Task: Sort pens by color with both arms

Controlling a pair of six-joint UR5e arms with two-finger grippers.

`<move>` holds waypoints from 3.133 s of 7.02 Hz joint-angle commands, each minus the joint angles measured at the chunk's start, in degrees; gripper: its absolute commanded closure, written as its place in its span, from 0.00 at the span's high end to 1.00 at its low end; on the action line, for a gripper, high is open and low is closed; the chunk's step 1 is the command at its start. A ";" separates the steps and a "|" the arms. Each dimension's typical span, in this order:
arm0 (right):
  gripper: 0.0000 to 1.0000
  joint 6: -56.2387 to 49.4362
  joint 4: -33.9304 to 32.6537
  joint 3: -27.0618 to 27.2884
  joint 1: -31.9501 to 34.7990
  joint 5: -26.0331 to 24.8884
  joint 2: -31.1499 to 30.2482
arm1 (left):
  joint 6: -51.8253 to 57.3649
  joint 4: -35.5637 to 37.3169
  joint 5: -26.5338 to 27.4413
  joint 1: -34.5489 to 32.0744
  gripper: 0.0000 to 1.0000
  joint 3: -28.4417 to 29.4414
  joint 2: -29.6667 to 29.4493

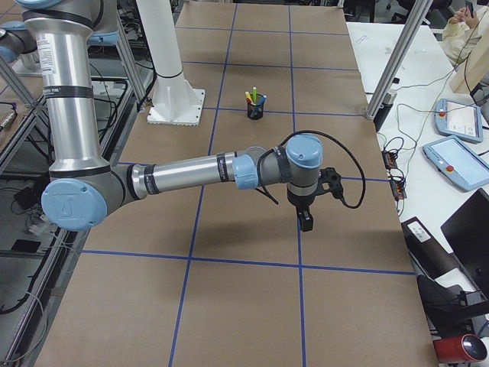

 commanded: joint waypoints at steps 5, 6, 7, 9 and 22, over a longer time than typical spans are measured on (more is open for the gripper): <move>1.00 0.09 0.54 0.26 -0.79 -0.45 0.22 | 0.00 0.17 -0.17 0.00 1.00 -0.44 -0.36; 1.00 0.00 0.46 -0.17 -1.31 -0.45 0.57 | 0.00 0.26 -0.18 0.00 1.00 -0.44 -0.10; 1.00 0.17 0.54 0.26 -2.01 0.07 1.01 | 0.00 0.26 -0.18 0.00 1.00 -0.44 -0.01; 1.00 6.72 0.28 0.18 -7.88 0.07 8.09 | 0.00 0.26 -0.18 0.00 1.00 -0.35 0.17; 0.94 51.59 7.22 -0.52 -52.63 -31.28 37.84 | -0.09 0.44 0.00 0.52 1.00 1.76 0.00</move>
